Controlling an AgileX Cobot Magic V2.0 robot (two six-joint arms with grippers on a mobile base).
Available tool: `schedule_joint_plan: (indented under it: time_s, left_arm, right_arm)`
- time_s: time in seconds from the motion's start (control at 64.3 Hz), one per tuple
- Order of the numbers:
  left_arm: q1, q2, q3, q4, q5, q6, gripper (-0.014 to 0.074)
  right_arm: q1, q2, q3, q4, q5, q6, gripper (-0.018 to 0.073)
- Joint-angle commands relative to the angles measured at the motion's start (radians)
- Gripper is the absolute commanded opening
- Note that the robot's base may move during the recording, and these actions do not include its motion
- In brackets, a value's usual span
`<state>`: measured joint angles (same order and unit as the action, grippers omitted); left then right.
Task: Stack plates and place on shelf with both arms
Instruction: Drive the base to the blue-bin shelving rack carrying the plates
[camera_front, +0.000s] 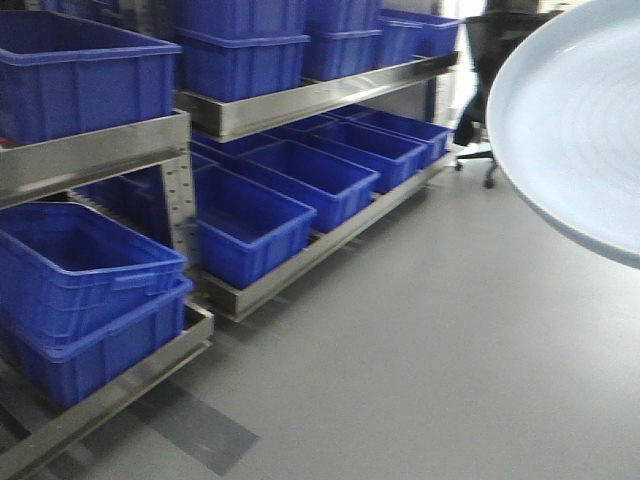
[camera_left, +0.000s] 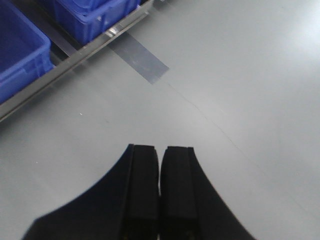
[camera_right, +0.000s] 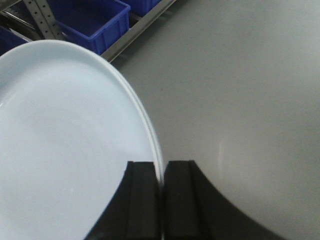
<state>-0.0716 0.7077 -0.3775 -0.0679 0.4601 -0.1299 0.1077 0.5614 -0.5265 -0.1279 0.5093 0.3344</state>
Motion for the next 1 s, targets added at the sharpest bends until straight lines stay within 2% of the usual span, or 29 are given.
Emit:
schedule_joint_plan:
  time_s: [0.0, 0.98]
  left_arm:
    - [-0.007, -0.003, -0.028, -0.008, -0.069, 0.001, 0.0083]
    - [-0.007, -0.003, -0.028, -0.008, -0.069, 0.001, 0.0083]
  right_arm:
    - [-0.005, 0.001, -0.031, -0.007, -0.088, -0.001, 0.0029]
    - [-0.005, 0.001, -0.031, -0.007, -0.088, -0.001, 0.0029]
